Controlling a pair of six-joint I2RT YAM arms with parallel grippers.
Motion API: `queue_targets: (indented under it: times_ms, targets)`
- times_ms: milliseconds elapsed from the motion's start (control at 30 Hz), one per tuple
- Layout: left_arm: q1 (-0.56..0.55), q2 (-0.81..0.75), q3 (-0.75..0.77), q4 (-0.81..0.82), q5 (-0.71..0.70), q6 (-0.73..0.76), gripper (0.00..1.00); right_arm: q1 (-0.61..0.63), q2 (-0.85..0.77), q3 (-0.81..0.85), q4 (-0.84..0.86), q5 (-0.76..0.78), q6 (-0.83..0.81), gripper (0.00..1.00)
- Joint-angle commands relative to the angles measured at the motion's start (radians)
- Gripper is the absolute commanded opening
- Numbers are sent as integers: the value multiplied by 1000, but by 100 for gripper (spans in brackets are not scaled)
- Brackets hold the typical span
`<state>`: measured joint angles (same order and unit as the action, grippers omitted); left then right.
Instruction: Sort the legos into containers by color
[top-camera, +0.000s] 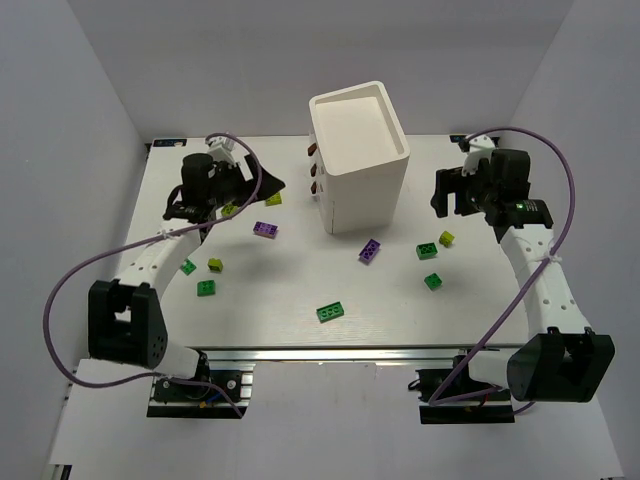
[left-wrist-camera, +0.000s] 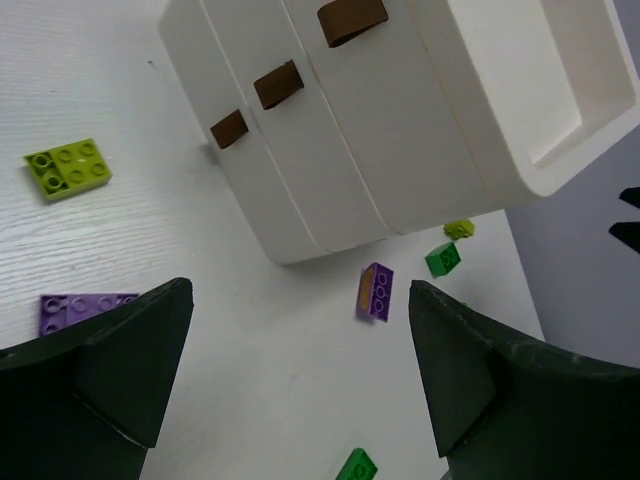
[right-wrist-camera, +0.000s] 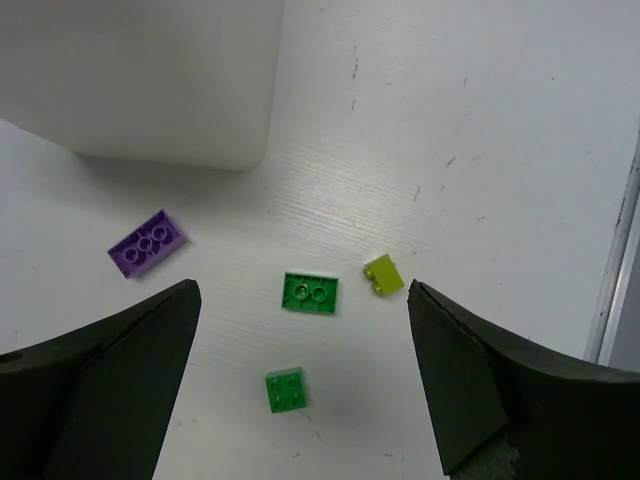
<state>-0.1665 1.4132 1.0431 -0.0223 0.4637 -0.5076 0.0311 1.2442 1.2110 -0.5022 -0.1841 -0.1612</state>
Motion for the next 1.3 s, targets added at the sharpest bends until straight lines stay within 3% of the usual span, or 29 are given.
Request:
queue_targets:
  times_ms: [0, 67, 133, 200, 233, 300, 333, 433, 467, 500, 533, 700, 833, 1067, 1267]
  targets:
    - [-5, 72, 57, 82, 128, -60, 98, 1, -19, -27, -22, -52, -24, 89]
    - [-25, 110, 93, 79, 132, -65, 98, 4, -20, -37, -36, -153, -156, 89]
    - [-36, 168, 123, 78, 124, -69, 91, 7, -12, -45, -67, -220, -258, 89]
    - [-47, 238, 182, 64, 118, -66, 65, 15, 10, -39, -84, -300, -303, 89]
    - [-47, 265, 233, 52, 112, -60, 41, 18, 21, -28, -125, -354, -351, 89]
    - [-56, 309, 280, 41, 102, -40, 27, 24, 67, 25, -185, -422, -411, 89]
    - [-65, 350, 302, 41, 99, -23, 26, 29, 84, 44, -217, -448, -432, 89]
    - [-85, 392, 356, 65, 90, 107, 34, 32, 124, 87, -321, -601, -559, 89]
    - [-85, 408, 357, 97, 79, 172, 40, 36, 124, 82, -340, -645, -596, 89]
    - [-85, 412, 353, 119, 63, 197, 55, 36, 127, 76, -341, -676, -613, 89]
    - [-94, 418, 356, 130, 55, 222, 59, 39, 126, 70, -341, -702, -635, 89]
    - [-94, 458, 330, 307, 154, 351, 65, 40, 115, 27, -355, -801, -759, 85]
    - [-94, 484, 284, 482, 278, 426, 78, 41, 106, 7, -343, -827, -807, 84]
    - [-94, 576, 394, 473, 248, 544, 77, 41, 93, -7, -283, -827, -778, 86]
    - [-94, 625, 462, 444, 250, 610, 70, 38, 78, -30, -250, -802, -768, 87]
